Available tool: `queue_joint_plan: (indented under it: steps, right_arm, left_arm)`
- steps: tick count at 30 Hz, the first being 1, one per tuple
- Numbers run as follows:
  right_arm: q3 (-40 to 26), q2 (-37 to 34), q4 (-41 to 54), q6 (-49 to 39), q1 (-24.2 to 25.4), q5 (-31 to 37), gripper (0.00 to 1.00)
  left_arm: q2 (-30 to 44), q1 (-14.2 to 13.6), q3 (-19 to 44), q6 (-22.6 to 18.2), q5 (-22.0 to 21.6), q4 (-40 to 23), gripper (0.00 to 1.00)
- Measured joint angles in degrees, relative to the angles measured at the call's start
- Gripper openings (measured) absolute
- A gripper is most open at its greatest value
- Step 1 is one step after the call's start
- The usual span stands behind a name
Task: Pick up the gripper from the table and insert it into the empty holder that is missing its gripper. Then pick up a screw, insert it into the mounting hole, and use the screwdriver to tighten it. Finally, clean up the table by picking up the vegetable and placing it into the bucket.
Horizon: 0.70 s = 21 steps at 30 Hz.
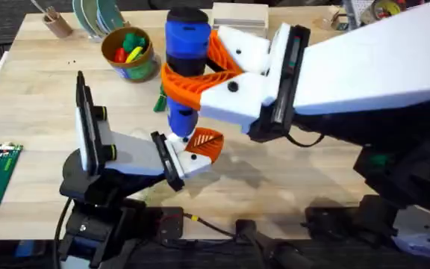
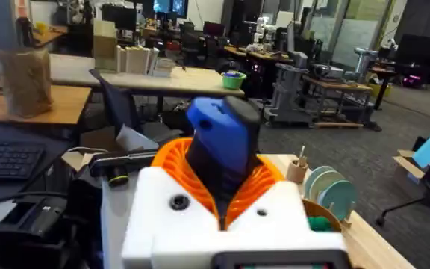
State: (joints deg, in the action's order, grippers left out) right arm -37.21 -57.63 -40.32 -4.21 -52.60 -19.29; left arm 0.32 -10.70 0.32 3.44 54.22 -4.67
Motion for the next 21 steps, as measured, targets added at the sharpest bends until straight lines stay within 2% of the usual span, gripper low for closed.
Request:
queue_joint_plan:
  steps: [21]
  right_arm:
    - [0.00,0.01,0.39,2.34,0.00,0.00,0.028]
  left_arm:
    - [-0.01,0.00,0.00,0.00,0.00,0.00,0.016]
